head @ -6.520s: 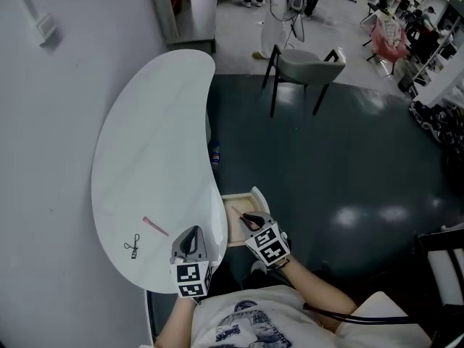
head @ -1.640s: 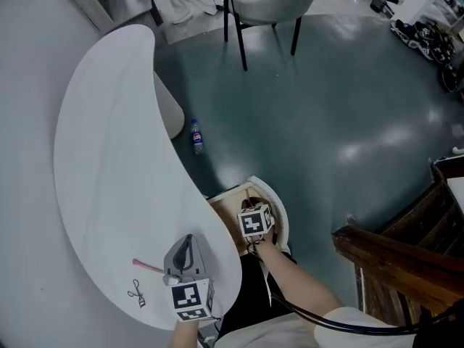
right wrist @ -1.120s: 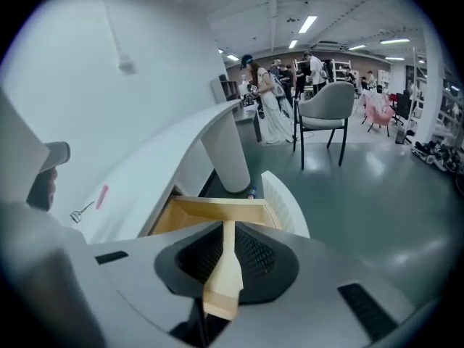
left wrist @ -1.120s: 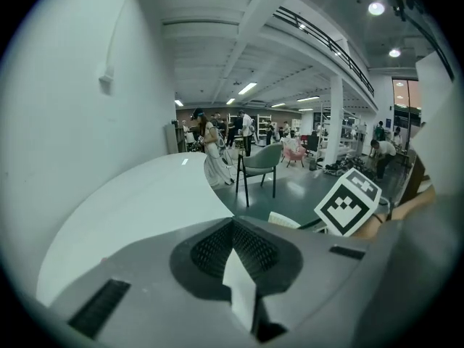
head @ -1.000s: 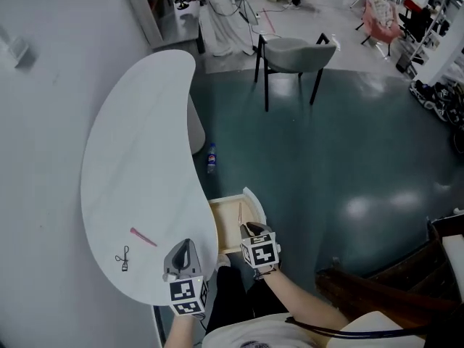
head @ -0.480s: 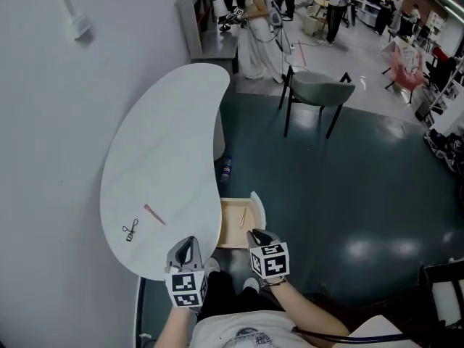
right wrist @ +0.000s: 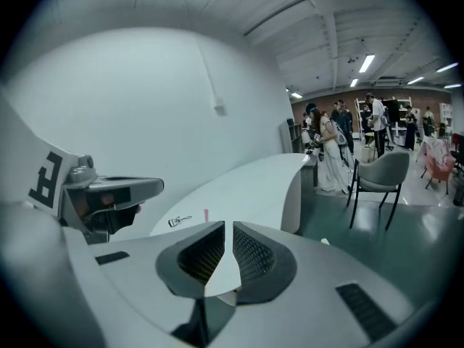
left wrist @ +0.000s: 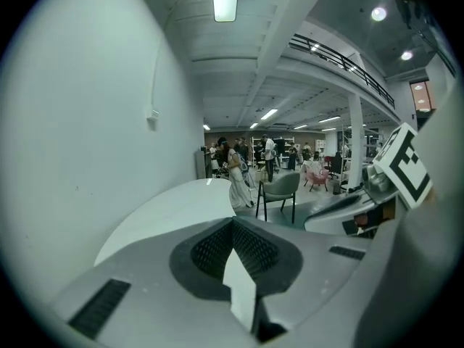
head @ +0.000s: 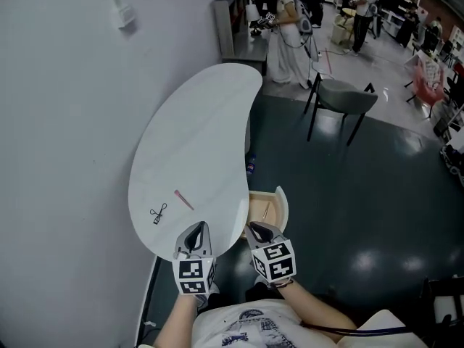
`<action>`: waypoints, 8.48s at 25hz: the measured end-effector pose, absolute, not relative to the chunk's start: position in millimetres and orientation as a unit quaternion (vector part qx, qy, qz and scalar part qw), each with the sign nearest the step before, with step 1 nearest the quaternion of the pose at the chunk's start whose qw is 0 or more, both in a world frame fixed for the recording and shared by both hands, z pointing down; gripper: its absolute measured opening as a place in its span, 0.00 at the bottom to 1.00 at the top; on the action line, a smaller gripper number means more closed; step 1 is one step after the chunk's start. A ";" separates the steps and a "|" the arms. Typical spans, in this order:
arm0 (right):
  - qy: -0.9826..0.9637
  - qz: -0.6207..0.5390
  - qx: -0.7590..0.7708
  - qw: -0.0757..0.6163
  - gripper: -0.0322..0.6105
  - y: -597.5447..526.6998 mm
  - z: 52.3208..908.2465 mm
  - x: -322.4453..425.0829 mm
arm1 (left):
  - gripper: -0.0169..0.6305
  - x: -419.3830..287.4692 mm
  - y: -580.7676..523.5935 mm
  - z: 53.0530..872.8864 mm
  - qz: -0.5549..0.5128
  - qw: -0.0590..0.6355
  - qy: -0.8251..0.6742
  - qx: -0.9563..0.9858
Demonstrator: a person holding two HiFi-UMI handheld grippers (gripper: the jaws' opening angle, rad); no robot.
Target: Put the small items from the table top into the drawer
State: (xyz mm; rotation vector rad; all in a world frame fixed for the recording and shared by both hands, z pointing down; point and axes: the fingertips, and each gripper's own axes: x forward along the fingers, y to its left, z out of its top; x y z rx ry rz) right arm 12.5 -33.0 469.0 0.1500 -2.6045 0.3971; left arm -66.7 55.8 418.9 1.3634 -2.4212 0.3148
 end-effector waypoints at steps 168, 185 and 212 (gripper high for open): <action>-0.929 0.084 0.166 0.318 0.14 116.8 464.4 -47.4 | 0.06 -143.9 224.1 437.4 0.098 0.207 -0.792 0.566; -0.931 0.109 0.193 0.289 0.14 -30.5 457.2 101.6 | 0.06 6.7 70.8 421.4 0.125 0.184 -0.773 0.594; -0.938 0.137 0.153 0.281 0.14 -118.2 486.2 182.6 | 0.06 94.7 -13.6 447.8 0.160 0.207 -0.789 0.556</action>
